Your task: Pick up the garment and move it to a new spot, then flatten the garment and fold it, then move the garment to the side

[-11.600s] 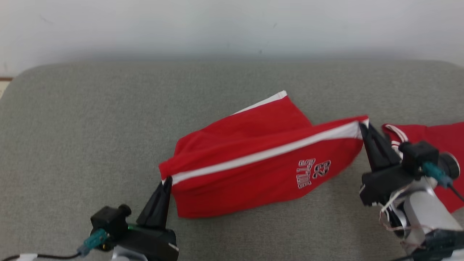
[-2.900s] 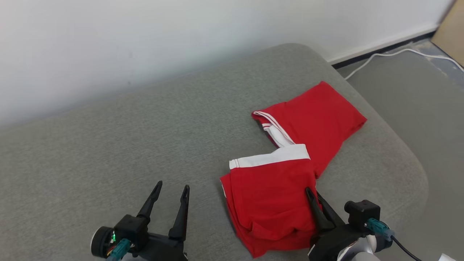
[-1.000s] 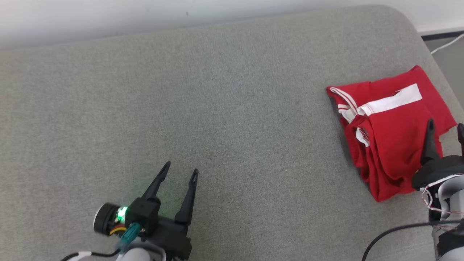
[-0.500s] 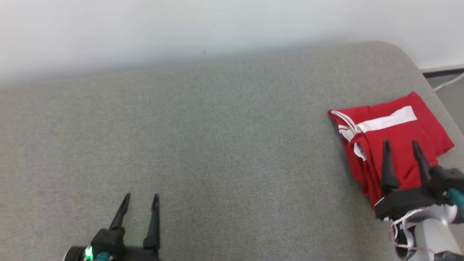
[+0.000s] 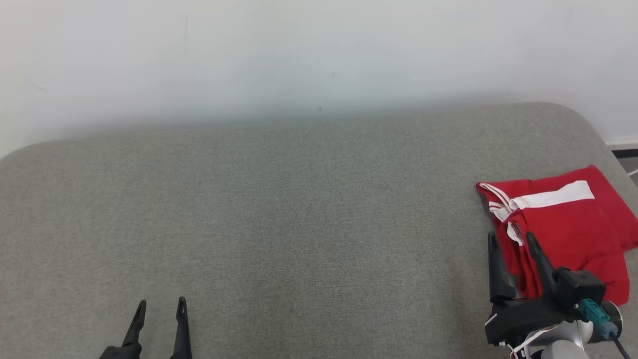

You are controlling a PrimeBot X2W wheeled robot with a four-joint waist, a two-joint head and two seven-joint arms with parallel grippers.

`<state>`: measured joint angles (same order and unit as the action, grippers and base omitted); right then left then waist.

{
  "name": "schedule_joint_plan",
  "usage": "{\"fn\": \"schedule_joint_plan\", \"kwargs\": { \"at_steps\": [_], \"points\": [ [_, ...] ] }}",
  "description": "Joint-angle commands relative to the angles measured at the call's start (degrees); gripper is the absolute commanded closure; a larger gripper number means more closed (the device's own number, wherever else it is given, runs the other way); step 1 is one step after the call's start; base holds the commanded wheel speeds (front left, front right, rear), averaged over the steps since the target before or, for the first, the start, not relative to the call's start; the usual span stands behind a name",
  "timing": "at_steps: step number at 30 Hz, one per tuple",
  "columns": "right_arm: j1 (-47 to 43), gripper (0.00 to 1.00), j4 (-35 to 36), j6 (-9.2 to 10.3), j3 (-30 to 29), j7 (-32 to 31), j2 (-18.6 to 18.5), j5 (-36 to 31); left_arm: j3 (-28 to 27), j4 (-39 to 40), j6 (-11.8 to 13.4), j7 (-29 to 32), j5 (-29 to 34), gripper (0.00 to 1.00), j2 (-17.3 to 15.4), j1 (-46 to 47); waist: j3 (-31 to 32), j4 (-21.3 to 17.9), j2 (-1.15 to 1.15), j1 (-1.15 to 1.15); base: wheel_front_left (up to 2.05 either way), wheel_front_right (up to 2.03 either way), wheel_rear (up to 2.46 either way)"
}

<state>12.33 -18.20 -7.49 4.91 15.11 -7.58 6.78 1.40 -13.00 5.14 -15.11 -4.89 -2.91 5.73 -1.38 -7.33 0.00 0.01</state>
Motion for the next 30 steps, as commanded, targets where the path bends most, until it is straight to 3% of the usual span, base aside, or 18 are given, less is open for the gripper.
{"fn": "schedule_joint_plan", "kwargs": {
  "at_steps": [1, 30],
  "points": [
    [-0.85, 0.0, 0.14, 0.02, 0.21, -0.02, 0.15, 0.35, -0.41, -0.16, 0.11, -0.02, 0.06, 0.0, -0.01, -1.44, 1.06, 1.0, 0.0, -0.01, 0.0, 0.0, 0.0],
    [-5.2, 0.0, -1.72, 0.02, 6.79, -0.02, -0.41, 2.32, -2.24, -1.61, 0.2, -0.02, -0.98, 0.0, -0.02, -4.09, 4.26, 2.44, 0.0, -0.01, 0.0, 0.0, 0.0]
  ]
}}
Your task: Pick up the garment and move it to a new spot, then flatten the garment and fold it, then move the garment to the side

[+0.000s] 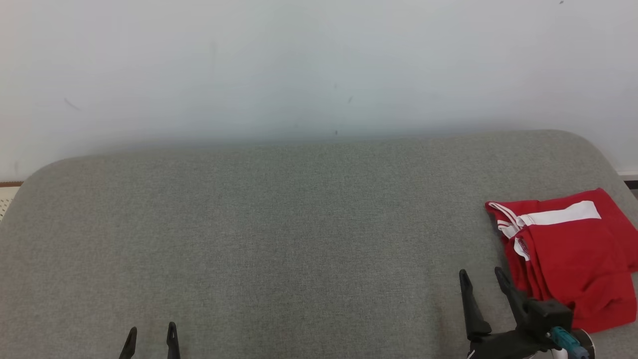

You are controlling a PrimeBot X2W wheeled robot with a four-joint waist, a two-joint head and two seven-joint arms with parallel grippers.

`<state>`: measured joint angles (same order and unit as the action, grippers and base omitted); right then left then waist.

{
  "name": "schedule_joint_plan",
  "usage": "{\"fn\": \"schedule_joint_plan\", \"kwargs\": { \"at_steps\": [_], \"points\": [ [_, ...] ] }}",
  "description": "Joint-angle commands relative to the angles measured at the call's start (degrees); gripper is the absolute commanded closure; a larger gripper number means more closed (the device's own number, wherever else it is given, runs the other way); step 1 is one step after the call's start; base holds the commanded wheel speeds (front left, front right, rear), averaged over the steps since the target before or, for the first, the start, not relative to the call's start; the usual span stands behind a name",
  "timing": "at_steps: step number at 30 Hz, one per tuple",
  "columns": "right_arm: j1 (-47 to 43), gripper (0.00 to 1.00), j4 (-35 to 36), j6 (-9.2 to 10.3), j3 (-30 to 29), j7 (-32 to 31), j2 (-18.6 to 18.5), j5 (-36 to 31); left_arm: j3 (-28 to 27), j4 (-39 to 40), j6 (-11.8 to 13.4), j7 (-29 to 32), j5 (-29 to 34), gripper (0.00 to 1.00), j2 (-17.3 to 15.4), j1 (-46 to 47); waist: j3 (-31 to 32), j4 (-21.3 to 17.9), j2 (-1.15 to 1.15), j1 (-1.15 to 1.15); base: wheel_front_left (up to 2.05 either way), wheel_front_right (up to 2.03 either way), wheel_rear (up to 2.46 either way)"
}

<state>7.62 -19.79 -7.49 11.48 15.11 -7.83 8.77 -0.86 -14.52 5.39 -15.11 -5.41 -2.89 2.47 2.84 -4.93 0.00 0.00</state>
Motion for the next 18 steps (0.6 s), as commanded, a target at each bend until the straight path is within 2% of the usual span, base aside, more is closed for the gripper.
{"fn": "schedule_joint_plan", "kwargs": {
  "at_steps": [1, 18],
  "points": [
    [-0.5, 0.0, -0.44, 0.02, 0.62, -0.02, -0.23, 0.29, 0.04, -0.11, -0.03, -0.02, -0.45, 0.0, -0.04, -0.89, 0.12, 0.09, 0.0, 0.0, 0.0, 0.0, 0.0],
    [-0.35, 0.0, -2.61, 0.02, 2.28, -0.01, -0.89, 1.4, 0.52, -0.22, 0.18, -0.02, -0.82, 0.0, -0.04, -1.22, 0.49, 0.2, 0.0, 0.0, 0.0, 0.0, 0.0]
  ]
}}
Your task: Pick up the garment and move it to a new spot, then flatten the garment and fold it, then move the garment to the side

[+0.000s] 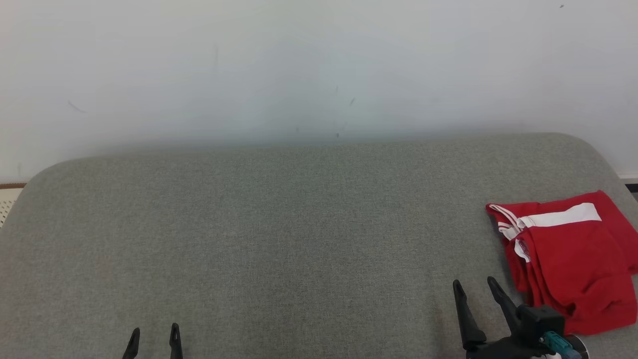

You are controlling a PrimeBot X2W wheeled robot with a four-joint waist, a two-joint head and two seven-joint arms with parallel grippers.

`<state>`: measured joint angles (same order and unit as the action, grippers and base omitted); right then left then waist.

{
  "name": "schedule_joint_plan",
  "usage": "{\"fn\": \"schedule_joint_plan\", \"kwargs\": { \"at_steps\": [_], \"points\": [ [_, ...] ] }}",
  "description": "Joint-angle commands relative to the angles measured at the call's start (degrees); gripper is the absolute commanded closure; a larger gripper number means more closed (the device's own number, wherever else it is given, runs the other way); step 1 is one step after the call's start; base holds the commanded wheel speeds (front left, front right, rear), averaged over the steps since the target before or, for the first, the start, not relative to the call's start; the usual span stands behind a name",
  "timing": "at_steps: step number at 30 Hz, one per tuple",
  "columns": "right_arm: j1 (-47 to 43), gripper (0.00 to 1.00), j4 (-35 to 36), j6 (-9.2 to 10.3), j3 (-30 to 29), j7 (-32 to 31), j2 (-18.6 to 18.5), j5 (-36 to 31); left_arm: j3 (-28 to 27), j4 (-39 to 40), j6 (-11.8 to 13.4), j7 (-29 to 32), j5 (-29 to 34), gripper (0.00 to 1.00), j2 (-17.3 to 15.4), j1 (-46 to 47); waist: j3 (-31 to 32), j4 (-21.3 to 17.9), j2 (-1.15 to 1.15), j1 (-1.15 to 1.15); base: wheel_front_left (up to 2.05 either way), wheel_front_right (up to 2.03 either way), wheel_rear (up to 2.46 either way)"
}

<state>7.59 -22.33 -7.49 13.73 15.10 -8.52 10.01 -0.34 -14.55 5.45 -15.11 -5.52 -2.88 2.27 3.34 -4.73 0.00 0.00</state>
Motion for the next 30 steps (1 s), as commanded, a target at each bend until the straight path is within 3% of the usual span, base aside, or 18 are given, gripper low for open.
{"fn": "schedule_joint_plan", "kwargs": {
  "at_steps": [1, 30],
  "points": [
    [-0.29, 0.0, -0.21, 0.02, -0.03, -0.01, -0.22, 0.11, 0.06, -0.19, 0.14, -0.02, -0.74, 0.0, -0.04, -1.0, -0.02, 0.0, 0.0, 0.0, 0.0, 0.0, 0.0],
    [0.67, 0.0, -0.73, 0.02, -3.13, 0.0, 1.87, -3.26, 0.07, -0.08, 0.28, -0.01, -0.67, 0.0, -0.05, -0.77, -0.26, -0.16, 0.0, 0.0, 0.0, 0.0, 0.0]
  ]
}}
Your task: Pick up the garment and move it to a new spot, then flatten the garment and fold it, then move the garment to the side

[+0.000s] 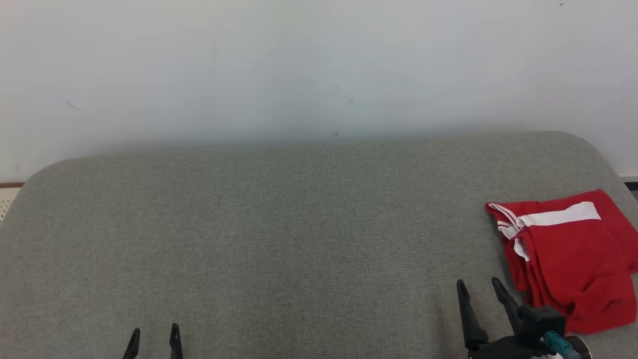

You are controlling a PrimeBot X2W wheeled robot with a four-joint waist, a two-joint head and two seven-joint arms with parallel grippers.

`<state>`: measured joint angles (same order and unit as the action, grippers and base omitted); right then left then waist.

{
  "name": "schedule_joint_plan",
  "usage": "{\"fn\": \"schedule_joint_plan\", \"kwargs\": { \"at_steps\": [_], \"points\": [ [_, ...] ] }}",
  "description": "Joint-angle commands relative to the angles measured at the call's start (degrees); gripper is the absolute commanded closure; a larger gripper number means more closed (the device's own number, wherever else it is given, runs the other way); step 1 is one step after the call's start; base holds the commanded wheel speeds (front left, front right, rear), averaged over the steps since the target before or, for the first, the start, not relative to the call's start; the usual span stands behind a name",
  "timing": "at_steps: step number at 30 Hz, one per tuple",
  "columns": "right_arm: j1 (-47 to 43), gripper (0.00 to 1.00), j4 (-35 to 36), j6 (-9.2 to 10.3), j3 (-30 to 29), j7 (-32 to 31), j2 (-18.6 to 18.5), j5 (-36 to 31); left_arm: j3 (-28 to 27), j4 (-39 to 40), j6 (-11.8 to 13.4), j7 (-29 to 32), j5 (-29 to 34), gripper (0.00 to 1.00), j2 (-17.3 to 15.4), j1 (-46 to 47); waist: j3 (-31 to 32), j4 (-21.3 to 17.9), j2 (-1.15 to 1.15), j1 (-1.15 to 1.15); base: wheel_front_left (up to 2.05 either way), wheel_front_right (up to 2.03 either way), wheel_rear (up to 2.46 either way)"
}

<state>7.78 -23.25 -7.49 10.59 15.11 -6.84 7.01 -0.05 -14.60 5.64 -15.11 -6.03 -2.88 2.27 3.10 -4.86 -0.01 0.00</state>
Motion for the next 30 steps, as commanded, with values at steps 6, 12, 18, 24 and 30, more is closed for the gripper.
{"fn": "schedule_joint_plan", "kwargs": {
  "at_steps": [6, 12, 18, 24, 30],
  "points": [
    [0.6, 0.0, -0.15, 0.02, 0.34, -0.01, 0.07, -0.11, 0.06, 0.14, 0.28, -0.01, 0.08, 0.0, -0.05, -0.68, -0.16, -0.12, 0.01, 0.0, 0.0, 0.0, 0.0],
    [0.11, 0.0, -0.28, 0.0, 0.66, -0.01, 0.01, 0.12, 0.15, 0.04, 0.34, 0.0, 0.0, 0.0, -0.01, 0.0, -0.19, -0.18, 0.01, 0.0, 0.0, 0.0, 0.0],
    [0.41, 0.0, -0.17, 0.0, 0.54, -0.01, 0.19, -0.1, -0.17, 0.07, 0.07, 0.0, 0.09, 0.0, -0.04, 0.22, -0.35, 0.03, 0.01, 0.0, 0.0, 0.0, 0.0],
    [0.62, 0.0, 0.11, 0.0, 0.76, -0.01, 0.34, -0.31, -0.61, 0.05, -0.32, 0.0, 0.28, 0.0, -0.03, 0.49, -0.52, 0.22, 0.01, 0.0, 0.0, 0.0, 0.0],
    [0.86, 0.0, 0.2, 0.0, 1.14, -0.01, 0.3, -0.18, -1.01, -0.01, -0.68, 0.0, 0.29, 0.0, -0.03, 0.75, -0.69, 0.41, 0.01, 0.0, 0.0, 0.0, 0.0]
  ]
}}
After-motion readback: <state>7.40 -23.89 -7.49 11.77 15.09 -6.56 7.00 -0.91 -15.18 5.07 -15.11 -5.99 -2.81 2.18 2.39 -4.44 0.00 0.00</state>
